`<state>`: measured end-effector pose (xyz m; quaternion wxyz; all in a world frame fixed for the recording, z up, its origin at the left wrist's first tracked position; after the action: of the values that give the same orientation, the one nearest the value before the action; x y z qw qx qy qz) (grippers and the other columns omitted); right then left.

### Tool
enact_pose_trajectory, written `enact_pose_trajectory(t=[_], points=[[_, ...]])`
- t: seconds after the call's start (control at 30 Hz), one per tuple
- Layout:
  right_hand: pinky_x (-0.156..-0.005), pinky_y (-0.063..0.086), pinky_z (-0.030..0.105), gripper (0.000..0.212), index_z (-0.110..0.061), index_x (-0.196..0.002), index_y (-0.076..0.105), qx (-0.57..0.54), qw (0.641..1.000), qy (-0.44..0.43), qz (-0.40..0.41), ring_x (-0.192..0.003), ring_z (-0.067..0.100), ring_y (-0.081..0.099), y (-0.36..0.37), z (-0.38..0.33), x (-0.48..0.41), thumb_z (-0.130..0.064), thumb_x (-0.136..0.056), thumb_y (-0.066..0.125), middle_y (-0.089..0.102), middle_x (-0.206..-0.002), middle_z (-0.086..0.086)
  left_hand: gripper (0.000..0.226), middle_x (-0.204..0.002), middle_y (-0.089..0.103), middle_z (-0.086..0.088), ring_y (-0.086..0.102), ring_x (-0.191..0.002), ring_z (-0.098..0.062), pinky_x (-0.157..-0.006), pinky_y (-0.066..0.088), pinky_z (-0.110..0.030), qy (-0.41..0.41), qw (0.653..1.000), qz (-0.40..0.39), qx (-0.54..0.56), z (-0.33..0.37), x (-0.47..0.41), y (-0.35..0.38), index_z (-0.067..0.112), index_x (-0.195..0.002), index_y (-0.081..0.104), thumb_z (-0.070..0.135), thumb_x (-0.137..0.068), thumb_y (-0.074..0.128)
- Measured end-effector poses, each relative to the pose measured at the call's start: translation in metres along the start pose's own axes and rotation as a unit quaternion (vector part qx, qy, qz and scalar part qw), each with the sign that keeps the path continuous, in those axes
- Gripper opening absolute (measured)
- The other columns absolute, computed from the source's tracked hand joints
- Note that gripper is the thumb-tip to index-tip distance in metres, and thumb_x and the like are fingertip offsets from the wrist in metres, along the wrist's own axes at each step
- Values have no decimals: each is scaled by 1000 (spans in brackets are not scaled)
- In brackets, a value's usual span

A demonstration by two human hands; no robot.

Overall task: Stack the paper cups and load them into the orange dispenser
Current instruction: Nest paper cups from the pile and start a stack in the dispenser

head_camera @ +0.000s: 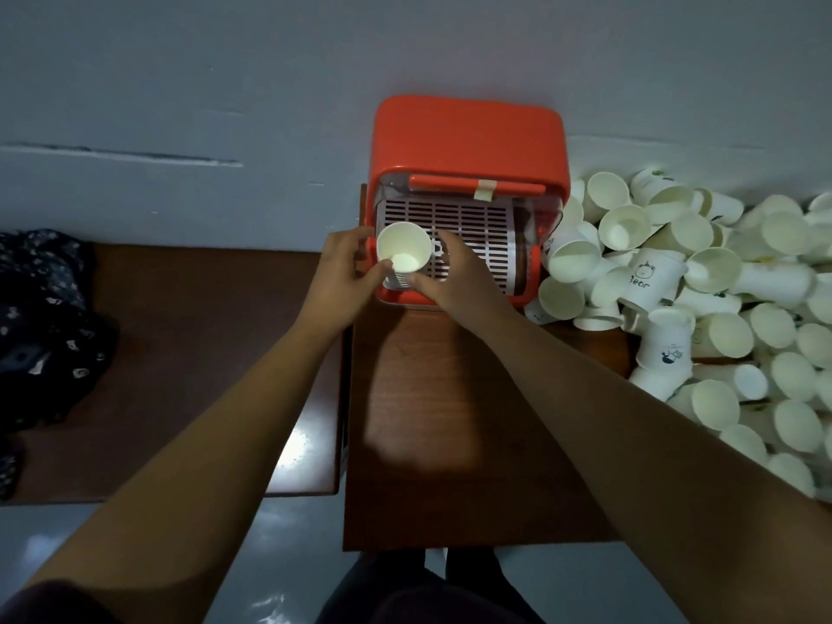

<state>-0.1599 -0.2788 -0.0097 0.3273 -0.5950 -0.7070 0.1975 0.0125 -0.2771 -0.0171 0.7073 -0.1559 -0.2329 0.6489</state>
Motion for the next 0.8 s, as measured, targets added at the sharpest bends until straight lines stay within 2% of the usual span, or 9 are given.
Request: enact_pose_trajectory(t=[0.07, 0.17, 0.23, 0.3, 0.4, 0.5, 0.6, 0.7, 0.8], points=[[-108, 39, 37, 74, -13, -146, 37, 22, 1000, 12, 14, -133, 19, 44, -20, 10, 16, -40, -86, 69, 44, -148, 6, 39, -128, 44, -1, 56, -97, -3, -90, 48, -16, -22, 999, 35, 28, -2, 11, -4, 16, -129, 53, 27, -94, 66], [-95, 39, 24, 54, -16, -138, 48, 38, 999, 9, 37, -121, 8, 49, -55, 33, 56, -39, -91, 64, 52, -136, -2, 25, -118, 51, -6, 56, -91, -1, -81, 47, -13, -20, 999, 25, 23, -3, 33, 10, 14, -117, 58, 24, -94, 64], [-91, 38, 20, 45, -15, -131, 53, 49, 997, 13, 51, -113, 6, 50, -76, 57, 88, -34, -92, 65, 54, -124, -5, 15, -114, 55, -7, 59, -92, -9, -82, 52, -27, -23, 999, -26, 28, -1, 49, 35, 19, -109, 60, 20, -94, 64], [-96, 40, 25, 45, -13, -129, 55, 74, 994, 33, 74, -116, 11, 51, -96, 88, 120, -33, -90, 67, 55, -125, -1, 11, -111, 60, -6, 61, -95, -16, -87, 54, -39, -24, 995, -91, 22, 6, 67, 68, 25, -103, 61, 23, -92, 64], [-102, 42, 34, 47, -10, -129, 55, 94, 987, 75, 111, -121, 21, 52, -123, 139, 166, -30, -89, 69, 55, -128, 7, 26, -111, 63, -1, 62, -100, -18, -91, 53, -39, -18, 982, -186, 15, 30, 89, 123, 27, -103, 62, 45, -84, 63], [-98, 37, 27, 45, -9, -129, 55, 85, 977, 137, 140, -118, 20, 51, -147, 182, 212, -25, -89, 68, 53, -127, 7, 23, -119, 62, 1, 60, -110, -19, -98, 51, -39, -5, 967, -254, 5, 52, 104, 183, 25, -112, 63, 32, -91, 67], [-99, 40, 35, 46, -8, -127, 57, 102, 965, 190, 150, -116, 27, 52, -157, 219, 243, -24, -86, 71, 55, -124, 13, 28, -119, 57, -5, 59, -107, -19, -92, 47, -25, 38, 954, -299, -11, 79, 114, 235, 15, -120, 63, 22, -93, 68], [-93, 47, 41, 51, -7, -127, 57, 114, 968, 166, 148, -109, 27, 55, -154, 234, 268, -32, -84, 71, 56, -120, 14, 41, -123, 57, -5, 55, -109, -14, -83, 38, -17, 91, 928, -356, -54, 101, 127, 283, 14, -128, 59, 24, -91, 71], [-95, 43, 35, 64, -5, -130, 56, 130, 969, 172, 124, -113, 30, 54, -146, 251, 287, -28, -76, 80, 54, -124, 16, 57, -132, 51, -5, 48, -121, -15, -83, 28, -12, 135, 886, -435, -93, 114, 150, 324, 14, -138, 52, 26, -87, 75]])
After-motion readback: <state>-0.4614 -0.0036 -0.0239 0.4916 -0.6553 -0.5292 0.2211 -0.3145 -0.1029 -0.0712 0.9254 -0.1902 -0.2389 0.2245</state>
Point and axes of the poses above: each hand's wrist, its own x-axis away from the middle knuckle, its own y-axis out of the palm, z = x × y, the point moved 10 cm from there along -x, towards the middle knuckle
